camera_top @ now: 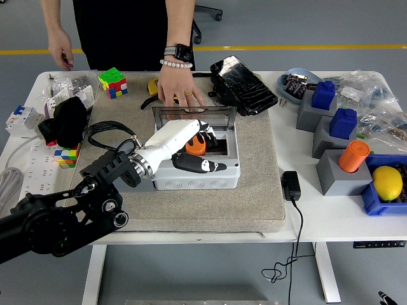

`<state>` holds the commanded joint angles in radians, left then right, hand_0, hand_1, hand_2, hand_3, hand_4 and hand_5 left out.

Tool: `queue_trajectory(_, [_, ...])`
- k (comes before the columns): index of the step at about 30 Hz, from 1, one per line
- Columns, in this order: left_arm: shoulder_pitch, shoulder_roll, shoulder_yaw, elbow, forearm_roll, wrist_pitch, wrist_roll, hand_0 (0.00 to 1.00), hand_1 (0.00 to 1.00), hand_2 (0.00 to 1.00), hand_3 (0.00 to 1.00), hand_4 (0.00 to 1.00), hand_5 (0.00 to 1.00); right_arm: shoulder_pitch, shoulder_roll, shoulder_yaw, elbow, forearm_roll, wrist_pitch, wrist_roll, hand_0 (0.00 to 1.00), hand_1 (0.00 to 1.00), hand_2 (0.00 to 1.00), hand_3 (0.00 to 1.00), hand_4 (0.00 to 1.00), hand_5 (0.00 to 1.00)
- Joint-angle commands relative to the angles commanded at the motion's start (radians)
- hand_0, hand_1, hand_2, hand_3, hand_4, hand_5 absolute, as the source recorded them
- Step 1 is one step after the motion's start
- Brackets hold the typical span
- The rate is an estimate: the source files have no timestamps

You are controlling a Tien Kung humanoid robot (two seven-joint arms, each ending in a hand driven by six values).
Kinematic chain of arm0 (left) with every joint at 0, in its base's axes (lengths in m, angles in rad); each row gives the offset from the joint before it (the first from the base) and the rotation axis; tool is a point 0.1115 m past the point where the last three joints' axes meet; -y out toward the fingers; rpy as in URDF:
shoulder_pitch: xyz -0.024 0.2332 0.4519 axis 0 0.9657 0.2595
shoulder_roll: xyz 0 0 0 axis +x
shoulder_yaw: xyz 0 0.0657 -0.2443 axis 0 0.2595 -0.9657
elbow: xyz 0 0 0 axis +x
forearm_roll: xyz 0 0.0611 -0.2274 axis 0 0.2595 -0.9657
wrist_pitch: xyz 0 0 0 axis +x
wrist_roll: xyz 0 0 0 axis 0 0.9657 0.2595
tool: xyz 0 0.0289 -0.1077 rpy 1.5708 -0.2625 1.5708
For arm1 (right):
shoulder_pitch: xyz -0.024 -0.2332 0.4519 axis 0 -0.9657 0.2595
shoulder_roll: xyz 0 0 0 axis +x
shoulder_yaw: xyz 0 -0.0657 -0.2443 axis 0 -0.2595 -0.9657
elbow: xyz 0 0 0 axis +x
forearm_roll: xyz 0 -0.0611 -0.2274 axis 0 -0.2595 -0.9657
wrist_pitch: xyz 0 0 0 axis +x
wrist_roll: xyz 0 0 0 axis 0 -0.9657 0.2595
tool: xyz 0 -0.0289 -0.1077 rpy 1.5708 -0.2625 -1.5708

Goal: Fetch the battery,place it into the box,close the lid of the box

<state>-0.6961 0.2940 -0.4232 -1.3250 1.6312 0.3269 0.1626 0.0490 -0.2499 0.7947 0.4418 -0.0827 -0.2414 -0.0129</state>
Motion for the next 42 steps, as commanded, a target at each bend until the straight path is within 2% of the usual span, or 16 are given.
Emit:
queue_trajectory(4, [-0.005,-0.006,0.002,0.025,0.005,-0.004,0.007,0.563,0.616,0.561,0.557,0.988,0.541,0.001,0.000,0.002,0.001,0.000,0.000,0.000,0.566,0.559,0.504,0.465,0.827,0.381])
queue_trajectory(8, [-0.003,0.005,0.004,0.033,0.009,-0.014,0.015,0.549,0.605,0.553,0.555,0.988,0.541,0.000,-0.001,0.005,0.001,-0.002,-0.001,0.000,0.568,0.559,0.504,0.465,0.828,0.381])
queue_trajectory(12, [0.000,0.024,0.004,0.032,0.007,-0.018,0.018,0.549,0.605,0.553,0.555,0.988,0.541,-0.001,-0.001,0.006,0.001,-0.002,-0.001,0.000,0.568,0.559,0.504,0.465,0.828,0.381])
queue_trajectory(13, [0.002,0.030,0.005,0.031,0.007,-0.019,0.019,0.512,0.589,0.537,0.552,0.987,0.538,-0.001,-0.001,0.006,0.001,-0.003,-0.001,0.001,0.567,0.559,0.504,0.465,0.827,0.380])
queue_trajectory(15, [0.006,0.041,0.004,0.026,0.006,-0.018,0.017,0.512,0.589,0.537,0.552,0.987,0.538,-0.001,0.000,0.008,0.002,-0.004,-0.001,0.001,0.567,0.559,0.504,0.465,0.827,0.380])
queue_trajectory(23, [0.022,0.086,-0.010,-0.022,0.002,-0.018,0.009,0.489,0.573,0.539,0.553,0.987,0.536,-0.002,-0.002,0.016,0.005,-0.011,-0.003,0.003,0.564,0.559,0.504,0.465,0.827,0.380])
queue_trajectory(31, [0.031,0.101,-0.019,-0.042,-0.004,-0.019,0.007,0.432,0.546,0.533,0.548,0.988,0.537,-0.001,-0.001,0.019,0.005,-0.011,-0.004,0.004,0.564,0.557,0.503,0.465,0.826,0.378])
queue_trajectory(42, [0.053,0.147,-0.049,-0.044,-0.001,-0.031,0.018,0.408,0.528,0.523,0.545,0.989,0.535,-0.003,-0.001,0.018,0.005,-0.011,-0.005,0.008,0.564,0.557,0.503,0.464,0.825,0.376])
